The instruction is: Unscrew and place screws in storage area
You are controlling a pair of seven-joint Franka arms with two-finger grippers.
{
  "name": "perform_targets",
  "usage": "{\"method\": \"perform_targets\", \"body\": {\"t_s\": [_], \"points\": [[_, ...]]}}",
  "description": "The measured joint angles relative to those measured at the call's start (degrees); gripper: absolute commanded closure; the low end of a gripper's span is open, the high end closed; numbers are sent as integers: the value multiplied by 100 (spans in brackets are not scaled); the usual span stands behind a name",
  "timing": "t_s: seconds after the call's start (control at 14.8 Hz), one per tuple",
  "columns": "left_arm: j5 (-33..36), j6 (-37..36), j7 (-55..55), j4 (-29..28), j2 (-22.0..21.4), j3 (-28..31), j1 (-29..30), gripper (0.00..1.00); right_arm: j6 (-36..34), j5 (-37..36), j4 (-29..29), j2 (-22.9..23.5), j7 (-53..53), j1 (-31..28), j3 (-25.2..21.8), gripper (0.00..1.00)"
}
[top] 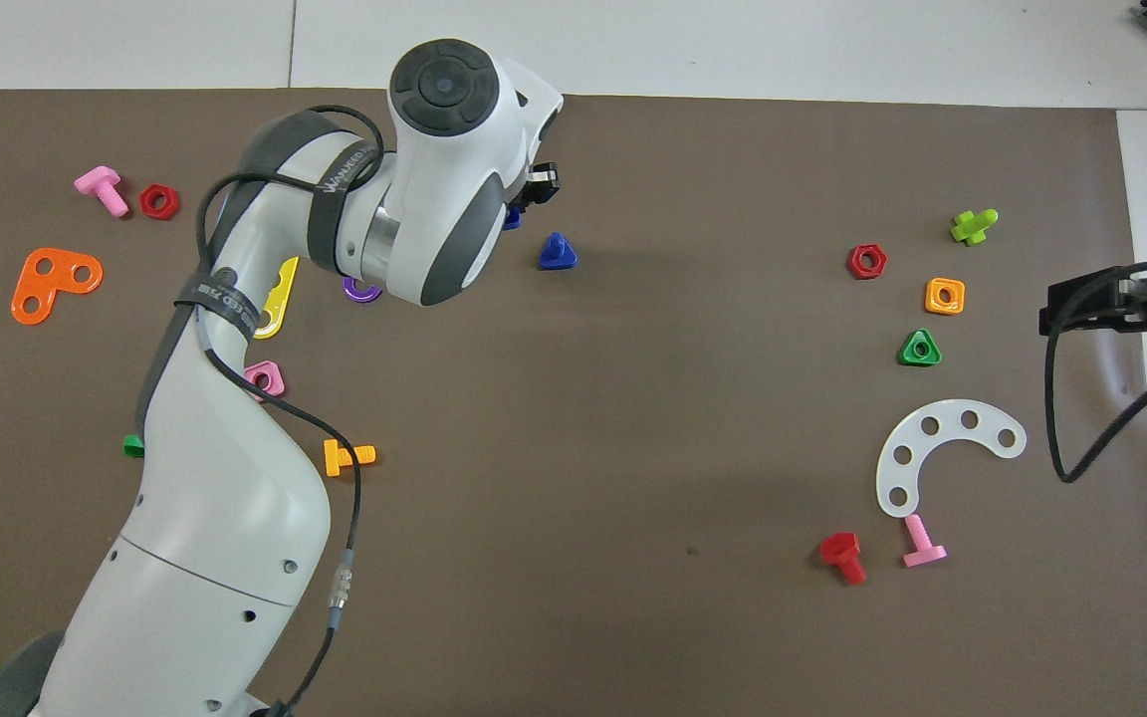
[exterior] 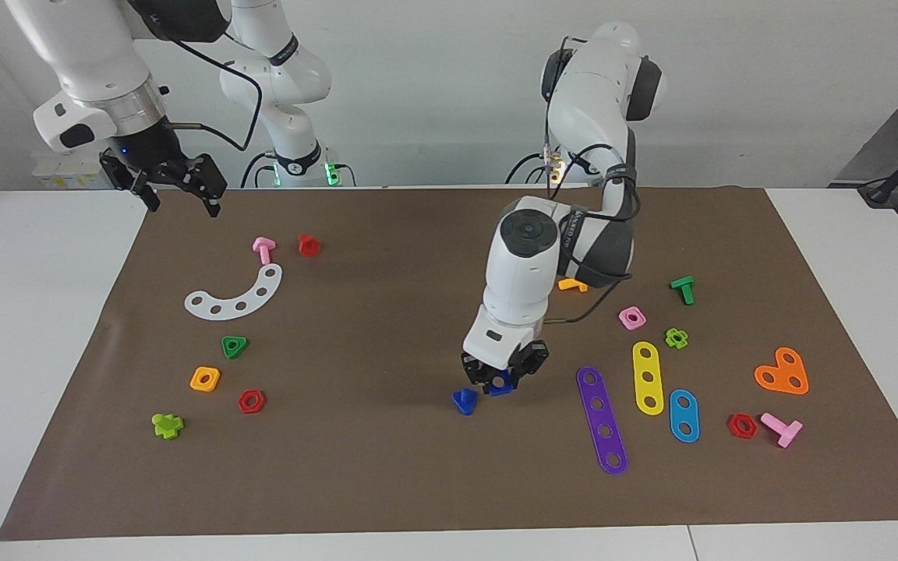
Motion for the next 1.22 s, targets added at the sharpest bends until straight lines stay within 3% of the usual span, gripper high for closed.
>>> {"method": "perform_targets", "body": {"t_s": [0.27,0.61,0.74,0.88,0.95,1.01,1.15,1.22], "points": [[-15,-142,1242,-548,-428,-4,628,54,0,0,0,-1,0,1,1,0],[-35,62,2497,-2374,-1224,-4,1027,54,818,119,-156,78,-6,176,77,0],[-39,221,2733,-3060,-1525,-2,1100,53,1296,340,-200,377,214,495,109,0],[-40,289,2828,-3567,-1769,-7,1110,52,1817,490,42,987,638,871,147,0],[-40,333,2875,-3781,-1868,-14,1109,48,2199,556,266,1408,858,1095,180,0],[-40,387,2921,-3978,-1955,-17,1110,36,2699,616,478,1854,1086,1342,234,0],[-40,627,2982,-4311,-2068,-14,1135,4,3837,628,731,2699,1511,1926,317,0],[-40,729,3001,-4425,-2102,-10,1148,0,4401,627,797,3098,1671,2206,318,0]]}}
